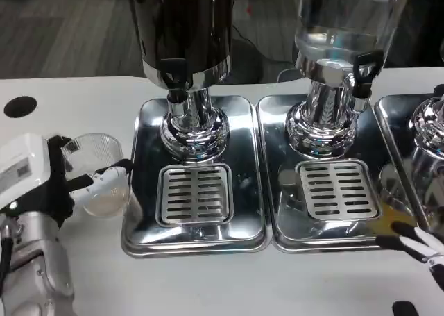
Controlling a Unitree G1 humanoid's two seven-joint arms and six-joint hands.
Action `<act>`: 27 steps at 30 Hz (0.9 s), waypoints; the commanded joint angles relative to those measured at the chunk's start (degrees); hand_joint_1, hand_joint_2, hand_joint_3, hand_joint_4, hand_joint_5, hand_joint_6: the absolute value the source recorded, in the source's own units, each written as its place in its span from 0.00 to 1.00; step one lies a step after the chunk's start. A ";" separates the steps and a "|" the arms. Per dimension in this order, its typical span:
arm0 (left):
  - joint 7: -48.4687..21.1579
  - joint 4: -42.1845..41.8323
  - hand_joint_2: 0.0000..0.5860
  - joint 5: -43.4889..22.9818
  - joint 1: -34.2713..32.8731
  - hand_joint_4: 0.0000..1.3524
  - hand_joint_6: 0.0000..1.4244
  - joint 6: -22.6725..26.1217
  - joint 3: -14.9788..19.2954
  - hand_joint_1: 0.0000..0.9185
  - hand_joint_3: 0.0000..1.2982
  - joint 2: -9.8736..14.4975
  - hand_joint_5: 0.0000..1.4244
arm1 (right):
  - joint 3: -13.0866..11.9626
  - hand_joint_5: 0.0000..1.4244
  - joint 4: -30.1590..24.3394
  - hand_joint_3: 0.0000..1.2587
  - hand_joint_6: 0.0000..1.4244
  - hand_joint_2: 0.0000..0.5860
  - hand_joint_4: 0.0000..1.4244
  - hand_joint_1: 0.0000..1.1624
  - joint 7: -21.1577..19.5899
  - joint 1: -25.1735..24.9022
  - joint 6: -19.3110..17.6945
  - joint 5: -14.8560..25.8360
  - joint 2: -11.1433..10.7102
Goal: Grasp the cup under the faucet to collect the drink, then remove the cup.
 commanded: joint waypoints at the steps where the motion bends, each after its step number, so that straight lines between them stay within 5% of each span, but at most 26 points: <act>1: 1.92 -3.54 0.16 0.09 1.17 0.40 0.44 -1.45 1.04 0.34 0.35 -0.37 0.50 | 0.61 0.07 -0.53 0.20 0.02 0.76 0.09 0.47 0.70 -0.21 0.19 -0.42 0.52; 15: -0.24 -11.09 0.16 1.07 2.00 0.40 0.45 -3.41 -0.30 0.34 0.35 -0.67 0.51 | 1.13 0.08 -0.11 0.20 0.02 0.76 0.09 0.47 0.94 -0.43 0.01 -0.31 0.64; 27: -2.02 -7.00 0.17 2.92 0.02 0.40 0.45 -4.46 -7.08 0.34 0.35 -3.21 0.51 | 0.66 0.08 0.15 0.20 0.02 0.76 0.09 0.47 0.67 0.54 -1.55 0.87 0.44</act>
